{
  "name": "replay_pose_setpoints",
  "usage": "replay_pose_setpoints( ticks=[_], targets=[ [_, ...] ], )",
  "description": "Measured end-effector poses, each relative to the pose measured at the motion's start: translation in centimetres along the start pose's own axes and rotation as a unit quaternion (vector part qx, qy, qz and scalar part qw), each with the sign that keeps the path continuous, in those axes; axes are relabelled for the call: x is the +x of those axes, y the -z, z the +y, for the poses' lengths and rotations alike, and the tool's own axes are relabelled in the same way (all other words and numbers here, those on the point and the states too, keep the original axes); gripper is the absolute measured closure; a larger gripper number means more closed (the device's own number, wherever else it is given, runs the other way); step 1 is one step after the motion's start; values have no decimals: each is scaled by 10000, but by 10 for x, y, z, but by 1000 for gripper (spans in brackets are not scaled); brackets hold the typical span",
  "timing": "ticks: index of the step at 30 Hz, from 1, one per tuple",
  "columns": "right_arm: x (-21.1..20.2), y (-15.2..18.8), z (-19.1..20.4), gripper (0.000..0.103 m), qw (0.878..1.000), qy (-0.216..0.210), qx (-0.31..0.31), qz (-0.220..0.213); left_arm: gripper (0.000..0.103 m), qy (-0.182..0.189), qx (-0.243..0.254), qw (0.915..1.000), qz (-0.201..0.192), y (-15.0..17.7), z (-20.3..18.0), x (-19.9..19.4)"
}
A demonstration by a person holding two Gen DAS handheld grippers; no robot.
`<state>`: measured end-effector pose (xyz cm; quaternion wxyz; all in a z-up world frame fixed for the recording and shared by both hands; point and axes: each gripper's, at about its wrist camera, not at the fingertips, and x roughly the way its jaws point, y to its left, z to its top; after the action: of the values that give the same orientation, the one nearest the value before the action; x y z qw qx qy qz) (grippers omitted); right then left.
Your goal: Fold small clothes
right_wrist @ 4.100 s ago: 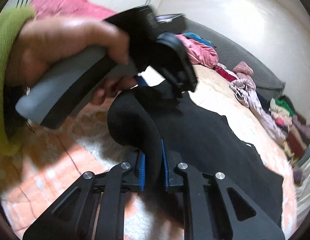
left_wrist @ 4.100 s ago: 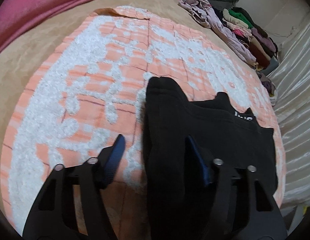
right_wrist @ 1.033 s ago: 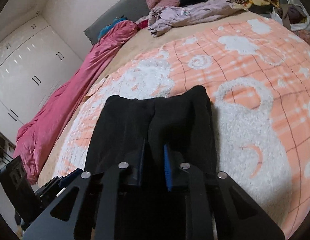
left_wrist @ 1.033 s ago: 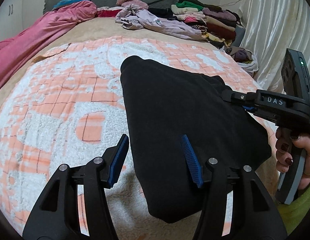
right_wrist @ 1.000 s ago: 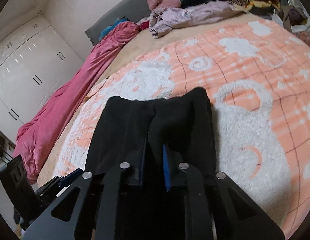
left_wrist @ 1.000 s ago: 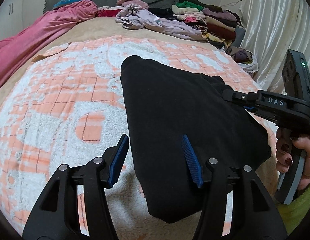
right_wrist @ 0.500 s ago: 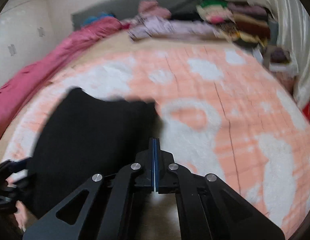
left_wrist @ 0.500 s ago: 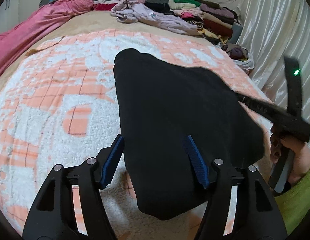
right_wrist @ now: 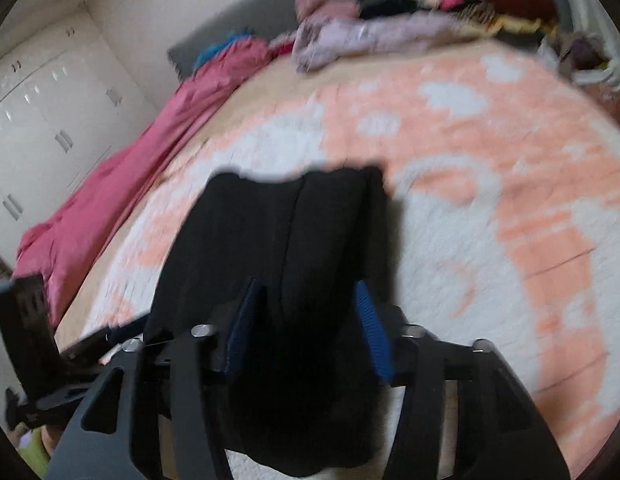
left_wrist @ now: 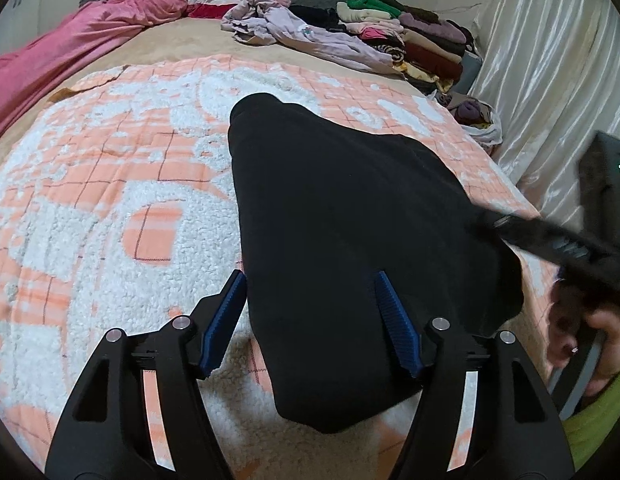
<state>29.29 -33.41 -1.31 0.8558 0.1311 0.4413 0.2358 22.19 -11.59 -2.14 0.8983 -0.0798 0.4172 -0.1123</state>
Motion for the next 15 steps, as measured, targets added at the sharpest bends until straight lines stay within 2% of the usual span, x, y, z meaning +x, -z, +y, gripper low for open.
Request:
replay_pose_setpoints(
  ticks=[1,4,6,8,10,12,15],
  targets=[
    [3,2,2,90,10000,-4,-96,20,45,-1,38,10000,-3,0,-2,-2],
    [-13,5,4,91,9989,211,-258,-339,43,28,161,9999,-24,2,-6,-7],
    [-9,10,0,91,9981,405,-344,-297,38,12,207,9998,21,4,-7,-5],
    [2,19,-3,89,9971,590,-427,-201,36,68,115,9998,131,6,-5,4],
    [9,26,-12,88,9980,543,-220,-225,35,92,65,9998,172,8,-5,8],
    [4,27,-15,85,9983,480,-50,-324,35,49,90,9998,146,10,-5,8],
    [-5,29,-7,80,9974,592,-116,-397,35,43,86,9998,150,10,-4,5]
  ],
)
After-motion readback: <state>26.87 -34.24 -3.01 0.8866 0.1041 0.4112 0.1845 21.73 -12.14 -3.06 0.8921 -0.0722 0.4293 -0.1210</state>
